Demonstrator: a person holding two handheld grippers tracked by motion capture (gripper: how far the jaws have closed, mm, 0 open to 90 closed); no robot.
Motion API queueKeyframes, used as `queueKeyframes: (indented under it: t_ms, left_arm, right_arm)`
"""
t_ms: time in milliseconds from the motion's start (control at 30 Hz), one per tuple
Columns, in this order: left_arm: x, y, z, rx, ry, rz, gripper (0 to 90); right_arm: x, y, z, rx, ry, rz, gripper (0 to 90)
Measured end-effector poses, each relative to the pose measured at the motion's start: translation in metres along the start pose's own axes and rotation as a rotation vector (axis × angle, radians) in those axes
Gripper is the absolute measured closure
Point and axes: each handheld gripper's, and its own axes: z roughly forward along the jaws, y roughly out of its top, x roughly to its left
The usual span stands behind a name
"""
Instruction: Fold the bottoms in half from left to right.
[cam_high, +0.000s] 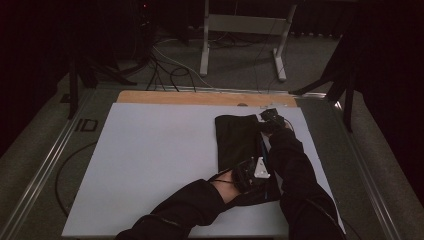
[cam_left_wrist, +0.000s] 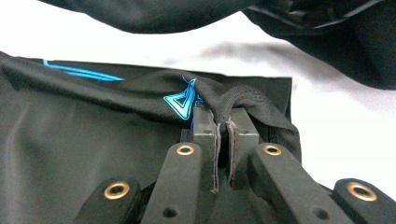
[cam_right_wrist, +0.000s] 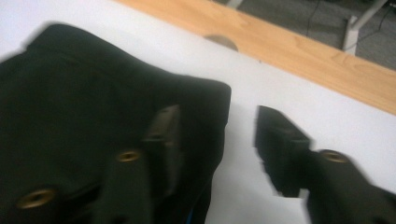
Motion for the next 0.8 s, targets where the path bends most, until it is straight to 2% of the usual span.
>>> queueKeyframes:
  t_ms: [67, 100, 133, 333, 600, 700, 800]
  left_arm:
    - [-0.003, 0.003, 0.003, 0.010, -0.010, 0.008, 86.2]
    - [-0.003, 0.003, 0.003, 0.010, -0.010, 0.008, 86.2]
    - [-0.005, 0.006, 0.006, 0.019, -0.015, 0.013, 86.2]
    - [-0.007, 0.016, 0.014, 0.035, -0.026, 0.015, 86.0]
    - [-0.011, 0.018, 0.022, 0.051, -0.042, 0.022, 84.3]
    - [-0.013, 0.018, 0.026, 0.076, -0.085, 0.028, 80.7]
    - [-0.016, 0.017, 0.029, 0.098, -0.133, 0.037, 71.7]
  right_arm:
    - [-0.001, 0.001, -0.009, -0.012, 0.013, 0.023, 38.9]
    - [-0.001, 0.001, -0.009, -0.012, 0.013, 0.023, 38.9]
    - [-0.003, 0.002, -0.021, -0.033, 0.019, 0.042, 33.7]
    - [-0.003, 0.000, -0.037, -0.052, 0.029, 0.067, 32.7]
    - [-0.004, -0.005, -0.046, -0.057, 0.035, 0.072, 31.6]
    - [-0.004, -0.006, -0.048, -0.061, 0.036, 0.074, 30.8]
    - [-0.004, -0.005, -0.051, -0.066, 0.036, 0.076, 30.3]
